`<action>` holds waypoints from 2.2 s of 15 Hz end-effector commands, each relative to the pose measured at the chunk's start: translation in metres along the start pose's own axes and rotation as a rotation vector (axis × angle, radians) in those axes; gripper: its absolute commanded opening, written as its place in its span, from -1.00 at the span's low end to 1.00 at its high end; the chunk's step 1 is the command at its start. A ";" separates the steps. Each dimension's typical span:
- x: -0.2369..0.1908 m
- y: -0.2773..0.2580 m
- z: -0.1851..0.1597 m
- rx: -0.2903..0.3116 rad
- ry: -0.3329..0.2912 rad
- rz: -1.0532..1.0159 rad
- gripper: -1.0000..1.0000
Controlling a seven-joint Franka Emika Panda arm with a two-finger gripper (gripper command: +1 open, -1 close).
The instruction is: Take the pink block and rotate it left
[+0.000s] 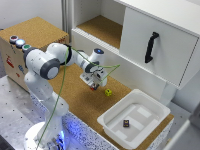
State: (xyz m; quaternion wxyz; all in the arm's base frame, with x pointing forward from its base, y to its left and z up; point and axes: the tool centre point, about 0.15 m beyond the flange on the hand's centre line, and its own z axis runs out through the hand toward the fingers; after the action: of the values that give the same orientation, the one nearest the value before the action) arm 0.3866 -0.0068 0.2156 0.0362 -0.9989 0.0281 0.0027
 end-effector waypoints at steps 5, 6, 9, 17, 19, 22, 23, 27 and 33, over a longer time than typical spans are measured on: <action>-0.016 -0.032 -0.063 0.007 -0.007 -0.321 -1.00; -0.019 -0.036 -0.065 0.010 -0.029 -0.385 -1.00; -0.021 -0.048 -0.068 -0.015 -0.071 -0.600 -1.00; -0.008 -0.055 -0.062 -0.047 -0.136 -1.289 -1.00; -0.011 -0.057 -0.053 -0.059 -0.176 -1.483 -1.00; -0.009 -0.058 -0.045 -0.013 -0.185 -1.677 -1.00; -0.009 -0.060 -0.045 0.007 -0.172 -1.726 -1.00; 0.003 -0.067 -0.028 0.016 -0.176 -1.888 -1.00; 0.017 -0.068 -0.007 -0.011 -0.189 -1.823 -1.00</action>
State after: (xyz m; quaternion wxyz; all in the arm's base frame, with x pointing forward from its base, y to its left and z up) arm 0.3763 0.0563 0.2479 0.0182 -0.6261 -0.7794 0.0146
